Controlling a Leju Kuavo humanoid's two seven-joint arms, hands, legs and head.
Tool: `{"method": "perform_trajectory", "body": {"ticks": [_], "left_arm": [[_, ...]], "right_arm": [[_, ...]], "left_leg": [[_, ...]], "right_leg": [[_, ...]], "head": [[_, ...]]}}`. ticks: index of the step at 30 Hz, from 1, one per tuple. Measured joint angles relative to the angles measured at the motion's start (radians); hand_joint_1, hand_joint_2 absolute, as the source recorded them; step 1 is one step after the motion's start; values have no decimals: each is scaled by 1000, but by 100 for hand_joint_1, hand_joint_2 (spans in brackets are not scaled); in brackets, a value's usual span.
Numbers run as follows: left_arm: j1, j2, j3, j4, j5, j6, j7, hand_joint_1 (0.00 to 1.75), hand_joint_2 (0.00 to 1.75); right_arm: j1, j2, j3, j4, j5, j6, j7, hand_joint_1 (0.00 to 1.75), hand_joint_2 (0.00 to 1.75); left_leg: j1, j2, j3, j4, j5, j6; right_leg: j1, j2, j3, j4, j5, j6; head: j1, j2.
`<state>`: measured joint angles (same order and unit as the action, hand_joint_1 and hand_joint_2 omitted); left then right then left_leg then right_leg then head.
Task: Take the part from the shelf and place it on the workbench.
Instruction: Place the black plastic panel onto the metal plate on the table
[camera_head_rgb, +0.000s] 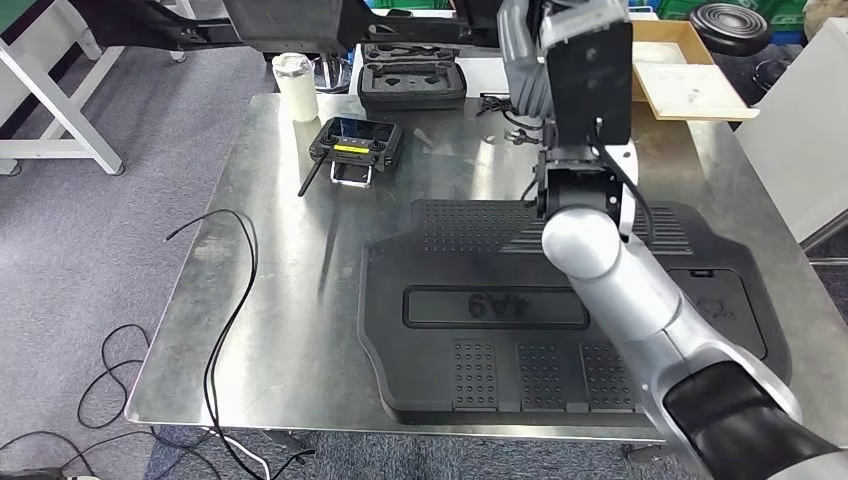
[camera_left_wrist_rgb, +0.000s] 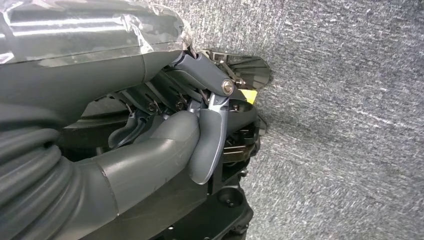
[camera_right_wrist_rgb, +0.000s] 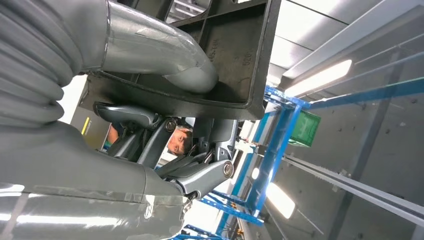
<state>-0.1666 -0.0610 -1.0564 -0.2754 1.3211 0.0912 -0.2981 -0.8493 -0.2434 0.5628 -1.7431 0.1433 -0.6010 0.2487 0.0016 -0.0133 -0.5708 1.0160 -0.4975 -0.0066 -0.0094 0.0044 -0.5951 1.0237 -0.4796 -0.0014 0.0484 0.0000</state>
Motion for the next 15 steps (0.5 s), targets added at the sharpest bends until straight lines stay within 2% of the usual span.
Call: {"method": "perform_trajectory", "body": {"ticks": [4, 10, 14, 15], "left_arm": [[-2, 0, -4, 0, -3, -3, 7, 175, 175], [-6, 0, -7, 0, -18, -8, 31, 175, 175], [-9, 0, -14, 0, -48, 13, 46, 0, 175], [-11, 0, -19, 0, -64, 29, 53, 0, 131]], "right_arm": [[-42, 0, 25, 42, 4, -6, 24, 175, 175], [-60, -18, 54, 124, 16, -11, 104, 175, 175], [-63, -54, 70, 177, 35, -15, 161, 0, 0], [-63, -64, 72, 185, 36, -18, 173, 0, 0]], "left_leg": [[1, 0, 1, -1, 0, 0], [0, 0, 2, -2, 0, 0], [0, 0, 2, -2, 0, 0], [0, 0, 2, -2, 0, 0]], "right_leg": [[1, 0, 0, 0, 0, 0], [1, 0, 0, 0, 0, -1], [1, 0, 0, 0, -1, -1], [1, 0, -1, 0, -1, -1]], "head": [[-1, 0], [-2, 0], [-2, 0], [-2, 0]]}}
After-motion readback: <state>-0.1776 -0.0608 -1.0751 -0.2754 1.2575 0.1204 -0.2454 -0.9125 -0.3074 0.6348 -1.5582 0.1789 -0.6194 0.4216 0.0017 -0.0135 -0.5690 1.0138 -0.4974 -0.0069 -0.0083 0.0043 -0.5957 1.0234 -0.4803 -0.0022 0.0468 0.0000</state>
